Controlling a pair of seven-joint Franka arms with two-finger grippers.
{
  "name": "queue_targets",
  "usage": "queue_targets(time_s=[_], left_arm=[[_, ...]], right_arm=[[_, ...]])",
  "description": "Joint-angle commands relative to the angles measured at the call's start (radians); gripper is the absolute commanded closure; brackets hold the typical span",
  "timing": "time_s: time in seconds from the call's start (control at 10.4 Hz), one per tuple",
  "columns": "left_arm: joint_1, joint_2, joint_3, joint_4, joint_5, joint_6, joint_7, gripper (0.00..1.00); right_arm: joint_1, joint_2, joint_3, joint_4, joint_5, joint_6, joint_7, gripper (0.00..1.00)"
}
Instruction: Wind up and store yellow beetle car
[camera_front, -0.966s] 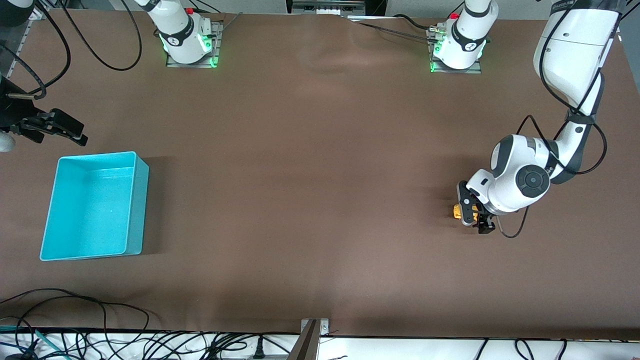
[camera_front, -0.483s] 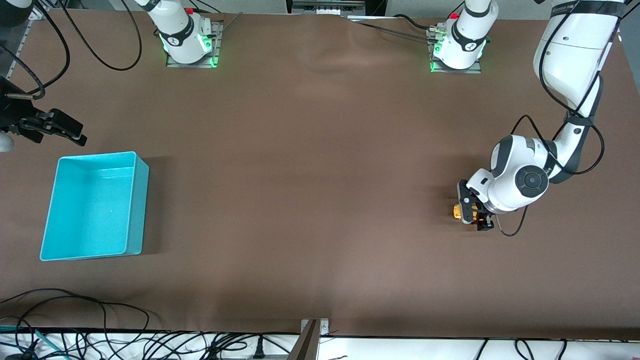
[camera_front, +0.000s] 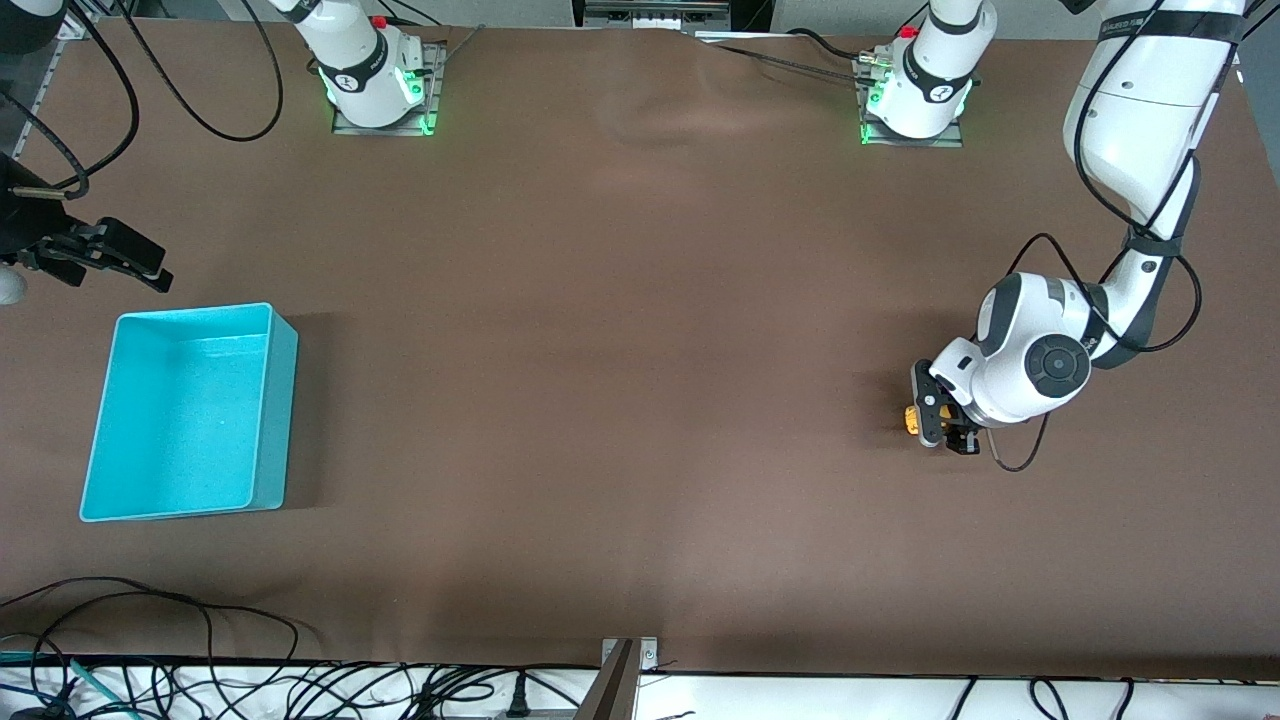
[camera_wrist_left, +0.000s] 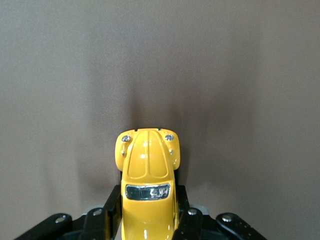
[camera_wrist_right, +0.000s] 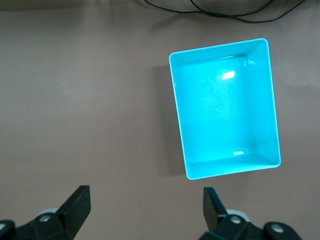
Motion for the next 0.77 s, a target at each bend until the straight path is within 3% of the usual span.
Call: queue_targets(time_s=[0.0,0.68], left_arm=[[0.013,-0.005,-0.008,-0.007,0.028,0.010,0.044,0.89],[0.056,0.010,-0.003,-0.001,0.028,0.004,0.101,0.89]], right_arm=[[-0.005,0.006,0.001,0.020,0.000,-0.004,0.010,0.00],[-0.005,0.006,-0.002,0.020,0.000,-0.006,0.008,0.00]])
